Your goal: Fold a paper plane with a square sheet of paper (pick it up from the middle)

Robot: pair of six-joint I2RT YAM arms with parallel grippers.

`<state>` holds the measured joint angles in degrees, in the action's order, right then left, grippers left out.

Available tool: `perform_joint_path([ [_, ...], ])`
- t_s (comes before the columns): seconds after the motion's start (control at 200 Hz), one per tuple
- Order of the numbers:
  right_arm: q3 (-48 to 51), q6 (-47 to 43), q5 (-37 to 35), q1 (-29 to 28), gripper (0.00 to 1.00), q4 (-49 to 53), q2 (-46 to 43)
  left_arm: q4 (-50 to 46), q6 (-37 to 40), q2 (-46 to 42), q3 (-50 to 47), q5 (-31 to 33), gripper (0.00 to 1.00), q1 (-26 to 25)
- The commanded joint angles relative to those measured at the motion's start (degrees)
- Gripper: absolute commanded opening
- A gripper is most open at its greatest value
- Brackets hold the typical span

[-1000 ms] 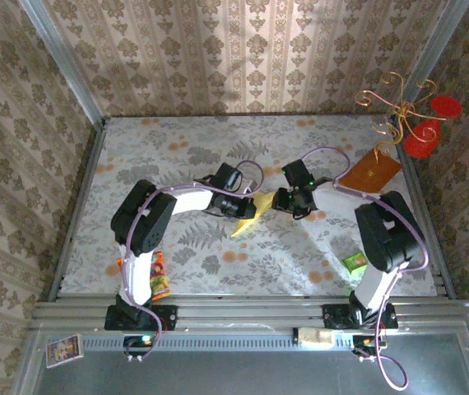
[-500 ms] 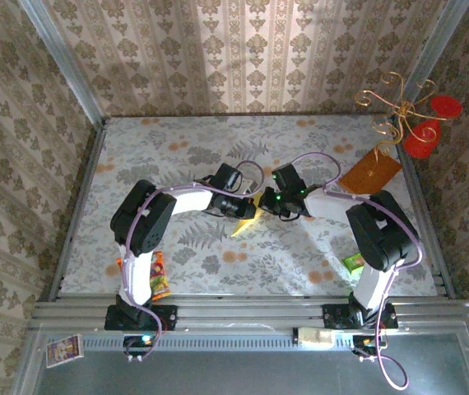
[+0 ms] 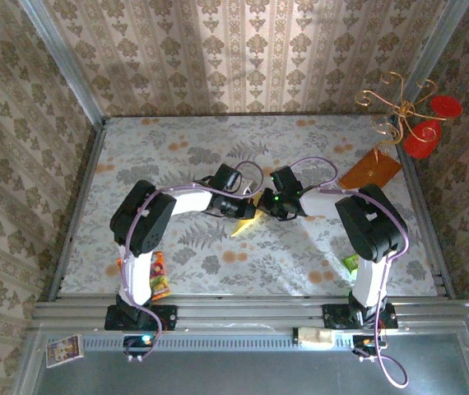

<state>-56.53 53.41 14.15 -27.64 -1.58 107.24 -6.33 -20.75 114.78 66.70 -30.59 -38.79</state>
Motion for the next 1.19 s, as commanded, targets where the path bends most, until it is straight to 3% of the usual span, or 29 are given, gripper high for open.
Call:
perform_joint_path([
  [0.0, 0.0, 1.3, -2.3, 0.0, 0.02, 0.9, 1.1, -7.4, 0.8, 4.0, -3.8, 4.7, 0.0, -0.4],
  [0.25, 5.1, 1.4, -4.7, 0.8, 0.02, -4.3, 1.5, -8.0, 0.1, 4.1, -5.1, 5.3, 0.0, -0.3],
  [0.75, 13.1, 0.8, -0.3, 11.9, 0.02, -20.6, 1.1, -7.7, -0.8, 4.3, -8.9, 4.8, 0.0, -0.3],
  [1.19, 10.7, -1.3, -1.4, 14.2, 0.05, -14.8, -2.8, -8.5, -0.6, 1.4, -4.9, 3.8, 0.01, -0.3],
])
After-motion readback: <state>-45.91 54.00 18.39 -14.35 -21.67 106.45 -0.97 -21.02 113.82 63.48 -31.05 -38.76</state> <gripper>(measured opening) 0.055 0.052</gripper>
